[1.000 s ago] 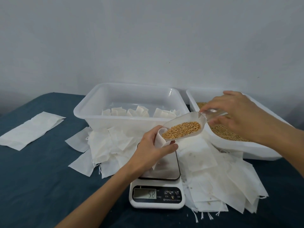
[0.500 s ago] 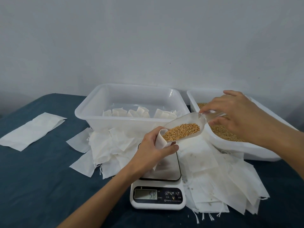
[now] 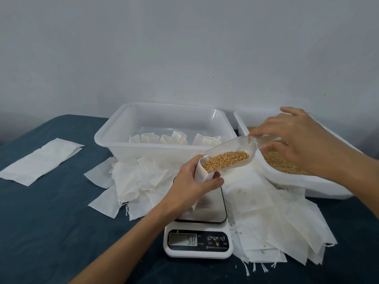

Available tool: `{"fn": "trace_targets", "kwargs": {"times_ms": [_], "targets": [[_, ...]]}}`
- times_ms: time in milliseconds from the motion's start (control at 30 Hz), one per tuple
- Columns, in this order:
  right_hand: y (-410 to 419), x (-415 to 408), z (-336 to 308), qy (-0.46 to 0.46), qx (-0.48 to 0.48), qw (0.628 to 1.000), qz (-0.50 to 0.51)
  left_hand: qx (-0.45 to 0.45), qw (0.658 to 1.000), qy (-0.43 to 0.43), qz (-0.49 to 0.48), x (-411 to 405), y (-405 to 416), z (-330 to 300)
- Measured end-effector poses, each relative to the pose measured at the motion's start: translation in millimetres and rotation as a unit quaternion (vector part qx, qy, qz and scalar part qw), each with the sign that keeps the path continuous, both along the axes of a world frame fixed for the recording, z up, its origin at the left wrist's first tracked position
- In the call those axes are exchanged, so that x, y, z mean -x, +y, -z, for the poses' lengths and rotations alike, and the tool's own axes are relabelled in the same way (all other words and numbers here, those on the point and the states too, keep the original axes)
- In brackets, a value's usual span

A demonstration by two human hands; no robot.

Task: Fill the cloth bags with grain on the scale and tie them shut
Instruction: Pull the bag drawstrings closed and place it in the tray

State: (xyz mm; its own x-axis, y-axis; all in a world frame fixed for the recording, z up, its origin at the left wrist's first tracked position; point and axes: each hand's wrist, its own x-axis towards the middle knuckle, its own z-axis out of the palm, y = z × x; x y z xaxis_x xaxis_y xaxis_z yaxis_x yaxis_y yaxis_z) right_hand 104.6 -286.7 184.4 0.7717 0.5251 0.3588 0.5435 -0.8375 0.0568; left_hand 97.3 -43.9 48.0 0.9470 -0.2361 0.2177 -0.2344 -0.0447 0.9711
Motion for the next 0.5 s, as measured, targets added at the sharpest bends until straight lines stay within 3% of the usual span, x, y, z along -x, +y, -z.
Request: {"fn": "trace_targets", "kwargs": {"times_ms": [500], "targets": [[7.4,7.2,-7.6,-0.012,0.030,0.999,0.011,0.021,1.000,-0.001,0.004,-1.0,0.6,0.4]]}}
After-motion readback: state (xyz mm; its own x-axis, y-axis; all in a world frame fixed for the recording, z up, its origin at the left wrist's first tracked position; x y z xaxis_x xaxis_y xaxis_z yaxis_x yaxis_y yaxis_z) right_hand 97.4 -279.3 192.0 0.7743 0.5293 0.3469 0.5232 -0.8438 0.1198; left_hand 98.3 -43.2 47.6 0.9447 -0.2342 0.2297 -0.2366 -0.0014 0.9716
